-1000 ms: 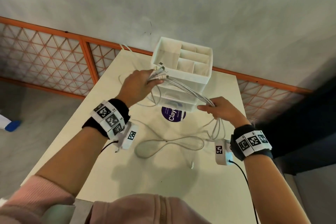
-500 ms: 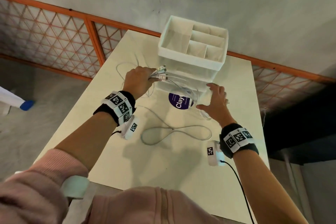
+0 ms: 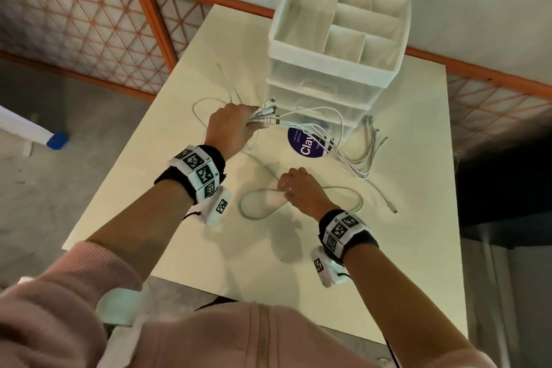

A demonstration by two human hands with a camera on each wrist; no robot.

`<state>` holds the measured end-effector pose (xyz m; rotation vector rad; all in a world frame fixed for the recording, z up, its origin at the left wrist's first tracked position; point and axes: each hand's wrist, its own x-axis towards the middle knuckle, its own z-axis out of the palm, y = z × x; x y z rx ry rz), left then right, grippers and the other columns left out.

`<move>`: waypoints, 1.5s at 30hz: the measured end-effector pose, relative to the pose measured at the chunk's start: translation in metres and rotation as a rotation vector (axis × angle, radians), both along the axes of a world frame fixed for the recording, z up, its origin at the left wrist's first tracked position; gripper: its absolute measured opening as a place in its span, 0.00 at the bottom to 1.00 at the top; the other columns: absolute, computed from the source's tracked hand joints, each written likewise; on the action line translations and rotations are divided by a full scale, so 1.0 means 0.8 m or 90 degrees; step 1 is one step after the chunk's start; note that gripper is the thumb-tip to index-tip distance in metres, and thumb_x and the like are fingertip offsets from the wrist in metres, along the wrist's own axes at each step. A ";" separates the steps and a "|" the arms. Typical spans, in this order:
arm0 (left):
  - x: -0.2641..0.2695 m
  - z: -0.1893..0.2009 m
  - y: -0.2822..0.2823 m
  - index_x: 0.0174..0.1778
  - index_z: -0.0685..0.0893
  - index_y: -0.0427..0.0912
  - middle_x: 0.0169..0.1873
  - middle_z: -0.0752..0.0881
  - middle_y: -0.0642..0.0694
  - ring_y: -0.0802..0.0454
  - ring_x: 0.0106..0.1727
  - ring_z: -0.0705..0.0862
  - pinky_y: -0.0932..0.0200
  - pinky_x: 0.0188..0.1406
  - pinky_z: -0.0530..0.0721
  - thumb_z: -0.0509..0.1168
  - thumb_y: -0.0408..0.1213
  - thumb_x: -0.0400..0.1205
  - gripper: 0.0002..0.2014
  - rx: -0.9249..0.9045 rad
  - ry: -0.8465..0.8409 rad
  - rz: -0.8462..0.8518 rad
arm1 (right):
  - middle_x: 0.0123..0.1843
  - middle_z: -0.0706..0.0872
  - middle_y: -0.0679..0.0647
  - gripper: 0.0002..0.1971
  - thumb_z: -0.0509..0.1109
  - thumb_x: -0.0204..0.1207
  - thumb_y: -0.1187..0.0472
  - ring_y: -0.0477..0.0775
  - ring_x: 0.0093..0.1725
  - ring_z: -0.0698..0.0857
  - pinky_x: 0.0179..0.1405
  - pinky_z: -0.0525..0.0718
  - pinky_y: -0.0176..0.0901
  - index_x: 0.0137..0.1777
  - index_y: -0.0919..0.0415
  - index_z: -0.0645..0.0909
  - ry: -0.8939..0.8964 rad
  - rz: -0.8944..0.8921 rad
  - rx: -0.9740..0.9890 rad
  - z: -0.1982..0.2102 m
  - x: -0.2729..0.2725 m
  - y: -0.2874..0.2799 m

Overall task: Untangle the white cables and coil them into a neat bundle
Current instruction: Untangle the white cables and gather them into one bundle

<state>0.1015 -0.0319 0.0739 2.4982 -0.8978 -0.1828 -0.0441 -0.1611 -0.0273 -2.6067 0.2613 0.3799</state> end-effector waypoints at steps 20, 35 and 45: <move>-0.079 0.089 0.027 0.55 0.74 0.40 0.23 0.69 0.53 0.73 0.26 0.77 0.77 0.28 0.72 0.56 0.37 0.86 0.06 -0.273 0.389 -0.247 | 0.42 0.87 0.56 0.06 0.75 0.71 0.72 0.49 0.41 0.88 0.44 0.86 0.35 0.46 0.69 0.81 -0.363 -0.171 0.468 0.260 0.004 0.000; -0.088 0.160 0.031 0.30 0.62 0.43 0.24 0.60 0.49 0.57 0.22 0.61 0.61 0.23 0.62 0.44 0.47 0.88 0.20 -0.507 0.510 -0.258 | 0.44 0.92 0.44 0.07 0.77 0.70 0.51 0.39 0.57 0.86 0.72 0.75 0.45 0.41 0.54 0.90 -0.073 0.044 0.329 0.214 0.010 0.056; -0.069 0.183 0.065 0.30 0.56 0.43 0.27 0.53 0.45 0.54 0.23 0.53 0.66 0.18 0.58 0.48 0.48 0.87 0.21 -0.517 0.382 -0.198 | 0.38 0.83 0.45 0.18 0.76 0.66 0.42 0.46 0.54 0.67 0.50 0.55 0.44 0.36 0.58 0.87 -0.129 -0.056 -0.038 0.167 -0.014 -0.028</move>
